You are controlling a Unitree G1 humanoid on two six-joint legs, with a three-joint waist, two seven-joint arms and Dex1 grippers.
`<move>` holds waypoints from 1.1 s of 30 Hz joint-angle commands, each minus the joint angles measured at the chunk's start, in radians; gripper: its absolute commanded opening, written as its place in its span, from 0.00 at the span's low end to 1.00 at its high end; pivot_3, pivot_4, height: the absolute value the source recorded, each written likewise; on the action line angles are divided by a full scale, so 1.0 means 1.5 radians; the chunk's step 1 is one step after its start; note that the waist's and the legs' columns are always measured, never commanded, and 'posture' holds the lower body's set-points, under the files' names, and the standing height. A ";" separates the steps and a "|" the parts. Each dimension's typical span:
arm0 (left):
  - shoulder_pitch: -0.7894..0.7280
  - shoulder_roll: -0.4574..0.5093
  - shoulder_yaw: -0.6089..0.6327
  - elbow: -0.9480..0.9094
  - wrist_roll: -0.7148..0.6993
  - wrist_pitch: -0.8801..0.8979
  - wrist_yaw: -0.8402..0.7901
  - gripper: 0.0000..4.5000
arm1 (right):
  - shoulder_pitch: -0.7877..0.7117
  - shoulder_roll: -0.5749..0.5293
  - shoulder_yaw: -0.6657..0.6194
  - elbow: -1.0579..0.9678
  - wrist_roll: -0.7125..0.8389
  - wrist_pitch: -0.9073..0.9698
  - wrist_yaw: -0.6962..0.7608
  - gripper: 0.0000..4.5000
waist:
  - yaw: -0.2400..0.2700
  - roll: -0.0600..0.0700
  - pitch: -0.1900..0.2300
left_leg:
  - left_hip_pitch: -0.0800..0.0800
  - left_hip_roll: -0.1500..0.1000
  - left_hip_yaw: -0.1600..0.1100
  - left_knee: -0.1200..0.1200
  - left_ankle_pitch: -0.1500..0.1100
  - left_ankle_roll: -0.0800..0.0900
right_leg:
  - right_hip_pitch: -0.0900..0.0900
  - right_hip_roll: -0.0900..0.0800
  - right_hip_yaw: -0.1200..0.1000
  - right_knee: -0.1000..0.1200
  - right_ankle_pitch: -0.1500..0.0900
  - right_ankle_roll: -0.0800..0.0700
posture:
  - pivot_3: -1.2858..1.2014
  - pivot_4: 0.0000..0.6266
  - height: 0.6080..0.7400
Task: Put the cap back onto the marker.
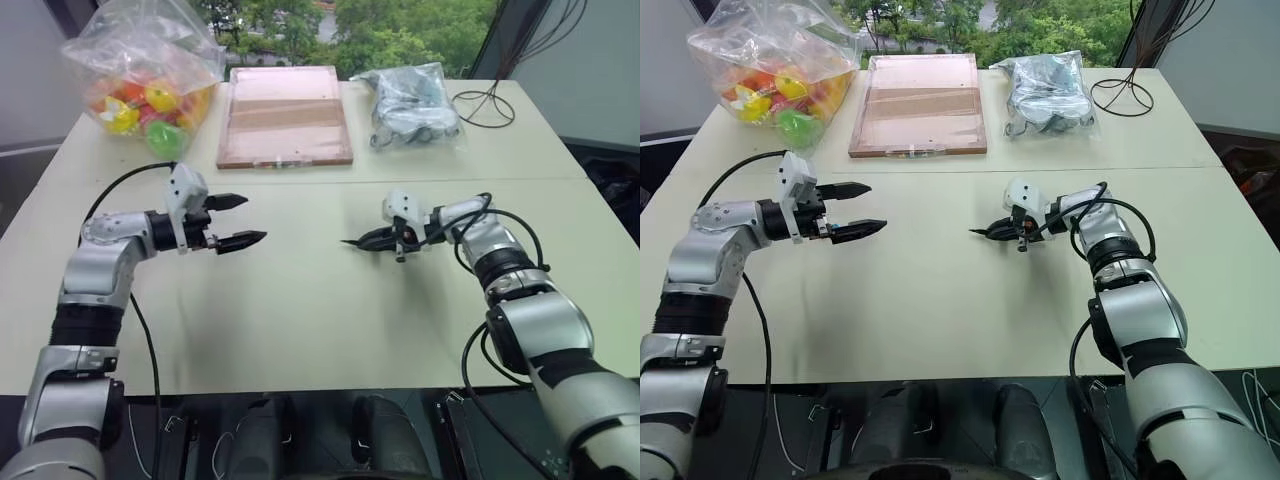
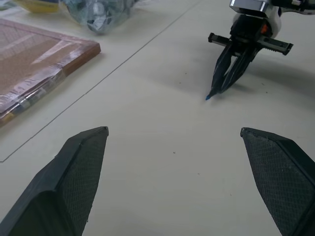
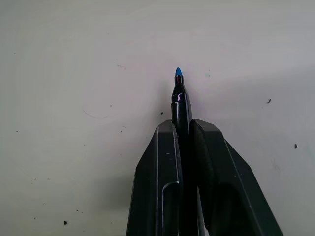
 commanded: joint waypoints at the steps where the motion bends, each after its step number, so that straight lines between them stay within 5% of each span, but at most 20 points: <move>1: 0.001 0.042 0.040 0.005 0.010 -0.023 0.013 1.00 | -0.037 -0.019 -0.013 -0.044 0.005 0.001 0.011 0.01 | 0.000 0.000 0.000 | 0.000 0.000 0.000 0.000 0.000 0.000 | 0.000 0.000 0.000 0.000 0.000 0.000 | 0.52 0.24 1.00; 8: 0.051 0.154 0.046 0.104 0.066 -0.113 -0.023 1.00 | -0.049 -0.044 0.003 -0.314 0.049 0.114 0.119 0.01 | -0.005 0.002 0.001 | -0.001 0.000 0.001 -0.002 0.000 0.000 | -0.003 0.000 0.001 0.001 0.000 0.000 | 0.52 0.24 1.00; 16: 0.047 0.113 0.049 0.175 0.060 -0.133 -0.019 1.00 | 0.050 -0.055 0.012 -0.558 0.100 0.254 0.118 0.01 | 0.010 0.001 0.001 | -0.002 0.000 0.001 0.000 0.000 0.000 | -0.002 0.000 0.001 0.001 0.000 0.000 | 0.52 0.24 1.00; 33: -0.132 0.035 -0.018 0.488 0.165 -0.263 -0.044 1.00 | 0.145 -0.114 0.008 -0.731 0.153 0.364 0.071 0.01 | 0.004 0.001 0.001 | -0.002 0.000 0.001 0.000 0.000 0.000 | -0.003 0.000 0.001 0.002 0.000 0.000 | 0.52 0.24 1.00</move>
